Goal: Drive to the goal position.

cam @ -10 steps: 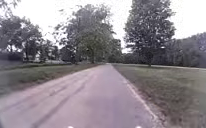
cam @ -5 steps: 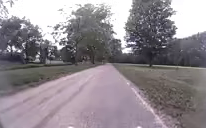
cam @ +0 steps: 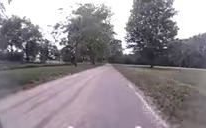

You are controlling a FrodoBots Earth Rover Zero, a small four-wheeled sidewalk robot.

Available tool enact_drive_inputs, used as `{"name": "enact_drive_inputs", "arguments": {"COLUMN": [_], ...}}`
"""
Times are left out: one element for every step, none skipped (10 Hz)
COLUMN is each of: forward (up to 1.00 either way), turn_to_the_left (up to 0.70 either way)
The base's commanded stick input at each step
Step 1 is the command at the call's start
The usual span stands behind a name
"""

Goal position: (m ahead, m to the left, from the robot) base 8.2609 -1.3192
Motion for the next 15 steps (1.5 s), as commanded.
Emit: {"name": "enact_drive_inputs", "arguments": {"forward": [0.7,0.7,0.7,0.7,0.7,0.7,0.7,0.7,0.7,0.7,0.7,0.7,0.7,0.7,0.7], "turn_to_the_left": [0.0,0.0,0.0,0.0,0.0,0.0,0.0,0.0,0.0,0.0,0.0,0.0,0.0,0.0,0.0]}}
